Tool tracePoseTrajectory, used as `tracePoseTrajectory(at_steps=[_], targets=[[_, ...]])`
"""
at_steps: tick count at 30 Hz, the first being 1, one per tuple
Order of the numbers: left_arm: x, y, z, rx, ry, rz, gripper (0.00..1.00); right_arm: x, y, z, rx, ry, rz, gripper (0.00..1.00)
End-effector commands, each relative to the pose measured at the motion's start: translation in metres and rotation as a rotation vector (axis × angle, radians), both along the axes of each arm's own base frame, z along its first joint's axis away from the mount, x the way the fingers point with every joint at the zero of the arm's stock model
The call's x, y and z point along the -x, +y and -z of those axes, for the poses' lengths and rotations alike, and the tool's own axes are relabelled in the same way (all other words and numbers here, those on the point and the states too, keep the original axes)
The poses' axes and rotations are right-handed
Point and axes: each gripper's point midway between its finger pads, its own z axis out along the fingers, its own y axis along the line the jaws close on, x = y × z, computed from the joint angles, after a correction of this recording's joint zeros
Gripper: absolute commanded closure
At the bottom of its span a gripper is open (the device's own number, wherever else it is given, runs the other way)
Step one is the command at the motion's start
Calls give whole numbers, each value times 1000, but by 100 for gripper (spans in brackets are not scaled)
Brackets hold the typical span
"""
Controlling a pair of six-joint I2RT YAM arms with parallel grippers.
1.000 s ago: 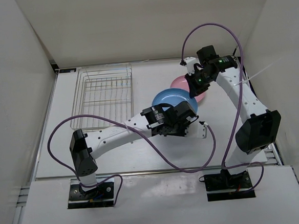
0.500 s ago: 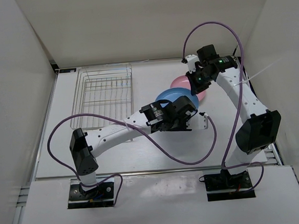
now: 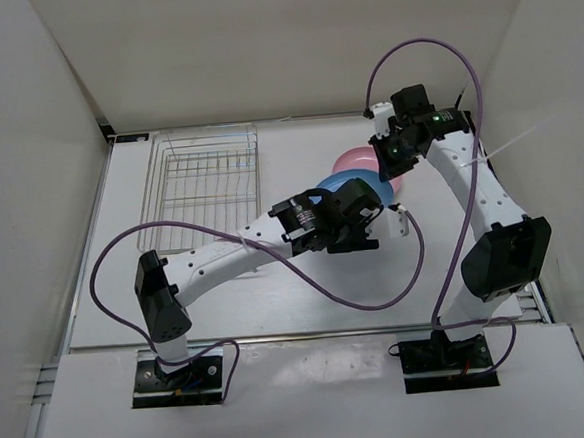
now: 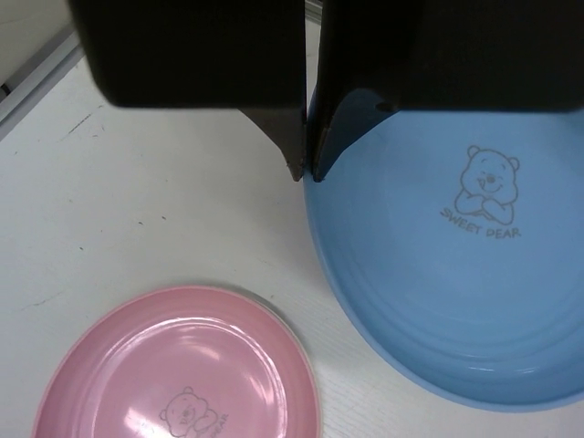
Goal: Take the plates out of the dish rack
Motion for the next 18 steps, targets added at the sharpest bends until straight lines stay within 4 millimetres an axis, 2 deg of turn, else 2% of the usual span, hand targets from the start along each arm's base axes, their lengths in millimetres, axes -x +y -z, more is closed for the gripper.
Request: tracePoseTrajectory(at_steps=[1,10,11,12,14,15,16,17,18], targets=[[-14,7,-69,174,-107,-65,22,-9,-14,-20,-20,-47,62,100],[-6,7,-66,187,-63,-54,17,-38,-19,-35,-57,-99,149,100],[-6,7,-66,187,-63,-54,6,-46,-21,-36,-67,-110,168,100],[-14,14,-74,211,-67,-85,0,-54,-25,-39,-75,-138,182,100],[-22,24,-87,247,-75,-120,0,-68,-33,-33,-82,-147,214,100],[-36,38,-100,295,-84,-177,0,-76,-31,-37,-89,-173,214,100],[-44,48,-106,311,-89,-210,0,-84,-41,-31,-91,-165,248,100],[-53,57,-112,339,-92,-239,0,-89,-42,-33,-108,-177,258,100],[-72,85,-123,377,-103,-317,0,-95,-44,-35,-120,-188,259,100]])
